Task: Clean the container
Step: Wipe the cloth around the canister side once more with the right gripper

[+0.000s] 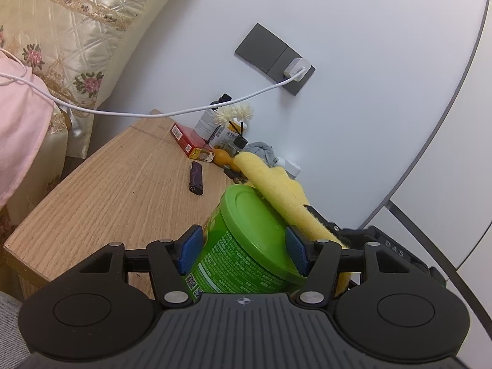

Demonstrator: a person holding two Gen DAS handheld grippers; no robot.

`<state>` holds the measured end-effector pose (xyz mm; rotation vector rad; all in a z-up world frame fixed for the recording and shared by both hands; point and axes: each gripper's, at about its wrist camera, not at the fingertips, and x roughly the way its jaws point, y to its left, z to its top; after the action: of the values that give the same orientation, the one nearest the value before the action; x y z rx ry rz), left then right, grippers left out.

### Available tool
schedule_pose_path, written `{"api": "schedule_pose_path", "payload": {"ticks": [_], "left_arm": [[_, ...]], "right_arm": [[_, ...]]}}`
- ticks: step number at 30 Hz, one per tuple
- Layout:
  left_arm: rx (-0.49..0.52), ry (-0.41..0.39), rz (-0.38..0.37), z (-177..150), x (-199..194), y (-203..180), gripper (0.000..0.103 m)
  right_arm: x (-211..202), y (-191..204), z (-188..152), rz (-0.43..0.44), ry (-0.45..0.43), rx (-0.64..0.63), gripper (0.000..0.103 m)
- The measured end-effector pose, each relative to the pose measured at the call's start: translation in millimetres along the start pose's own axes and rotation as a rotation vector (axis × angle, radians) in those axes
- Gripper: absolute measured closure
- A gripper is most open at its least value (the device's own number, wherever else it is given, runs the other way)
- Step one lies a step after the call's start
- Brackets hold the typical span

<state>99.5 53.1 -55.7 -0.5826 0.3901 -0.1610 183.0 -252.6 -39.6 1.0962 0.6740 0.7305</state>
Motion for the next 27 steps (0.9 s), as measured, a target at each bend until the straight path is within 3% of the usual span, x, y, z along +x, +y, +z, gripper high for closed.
{"api": "schedule_pose_path", "payload": {"ticks": [27], "left_arm": [[0.042,-0.014,0.003,-7,-2,-10,0.038]], "right_arm": [[-38,7,-14,-0.020,-0.036,-0.030,0.080]]}}
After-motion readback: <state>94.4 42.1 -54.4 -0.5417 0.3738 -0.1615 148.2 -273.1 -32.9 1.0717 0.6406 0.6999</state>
